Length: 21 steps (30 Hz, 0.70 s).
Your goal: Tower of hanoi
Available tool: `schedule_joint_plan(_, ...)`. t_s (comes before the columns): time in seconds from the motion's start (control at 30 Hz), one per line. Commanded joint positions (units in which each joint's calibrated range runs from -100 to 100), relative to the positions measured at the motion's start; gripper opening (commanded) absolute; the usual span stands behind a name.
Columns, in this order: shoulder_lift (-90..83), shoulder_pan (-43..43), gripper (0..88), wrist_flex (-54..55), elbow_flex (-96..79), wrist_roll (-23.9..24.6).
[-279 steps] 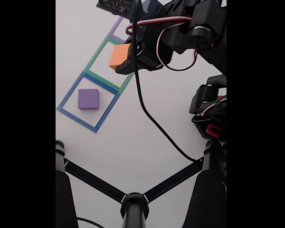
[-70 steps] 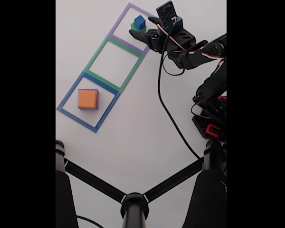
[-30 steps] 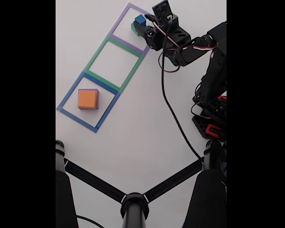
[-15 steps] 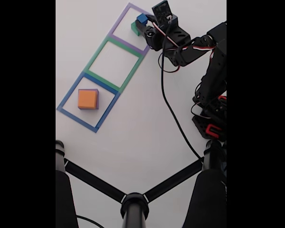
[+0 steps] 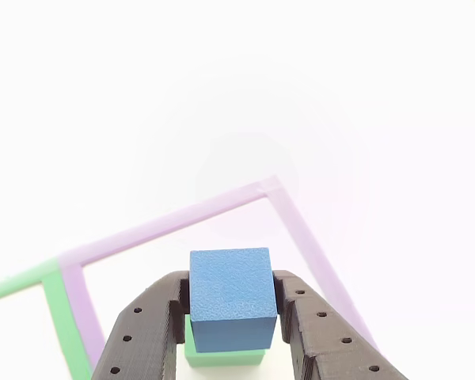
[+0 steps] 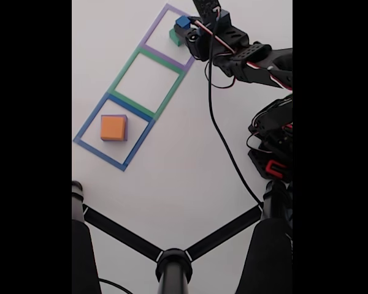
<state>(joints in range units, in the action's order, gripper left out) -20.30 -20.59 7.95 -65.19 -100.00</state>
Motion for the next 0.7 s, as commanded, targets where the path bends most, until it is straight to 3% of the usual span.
schedule_joint_plan(0.0,-13.83,-0.57,3.8,-33.40,14.16,0.00)
schedule_joint_plan(0.17,-17.28,1.26,3.6,-62.46,34.34,0.00)
schedule_joint_plan(0.3,-16.72,3.09,3.4,-79.13,49.69,0.00)
schedule_joint_plan(0.5,-15.67,5.53,3.2,-96.69,66.32,0.00)
schedule_joint_plan(0.67,-15.83,8.66,2.9,-103.01,71.50,0.00)
